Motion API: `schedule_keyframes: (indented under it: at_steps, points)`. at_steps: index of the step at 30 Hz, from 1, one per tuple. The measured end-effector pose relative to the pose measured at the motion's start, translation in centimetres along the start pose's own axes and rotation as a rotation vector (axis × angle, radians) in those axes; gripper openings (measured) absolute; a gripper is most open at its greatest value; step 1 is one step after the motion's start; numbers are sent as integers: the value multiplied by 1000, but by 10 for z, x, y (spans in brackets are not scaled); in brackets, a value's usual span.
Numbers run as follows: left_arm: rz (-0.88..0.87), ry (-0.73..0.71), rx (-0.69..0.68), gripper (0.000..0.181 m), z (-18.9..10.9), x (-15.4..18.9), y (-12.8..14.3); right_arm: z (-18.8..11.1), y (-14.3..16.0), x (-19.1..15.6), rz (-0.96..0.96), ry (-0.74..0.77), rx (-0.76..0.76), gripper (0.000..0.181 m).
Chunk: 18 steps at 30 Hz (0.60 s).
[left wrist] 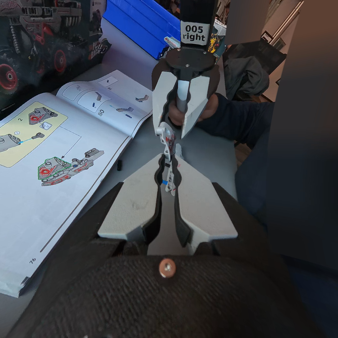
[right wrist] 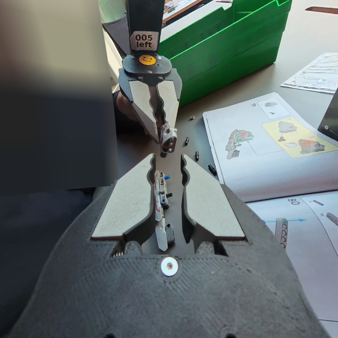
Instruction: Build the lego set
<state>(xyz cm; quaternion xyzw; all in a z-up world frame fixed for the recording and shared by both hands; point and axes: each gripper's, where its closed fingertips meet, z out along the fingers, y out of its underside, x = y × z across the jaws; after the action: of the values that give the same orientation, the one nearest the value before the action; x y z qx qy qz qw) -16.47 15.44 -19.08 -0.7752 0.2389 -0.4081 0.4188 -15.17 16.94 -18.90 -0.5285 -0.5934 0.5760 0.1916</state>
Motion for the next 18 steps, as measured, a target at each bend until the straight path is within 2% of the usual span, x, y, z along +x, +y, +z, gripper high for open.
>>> schedule_keyframes:
  at_steps: [1, 8, 18]
  points:
    - [3, -1, -8, 5, 1, 0, 1, -1, -1, 0, 0, -3, 9, 25]
    - [22, -2, -28, 4, 5, 4, 6, -1, -3, -8, -62, -36, 23, 37]
    - [55, -32, -57, 4, 9, -1, 12, 9, 18, -3, -198, 49, -111, 37]
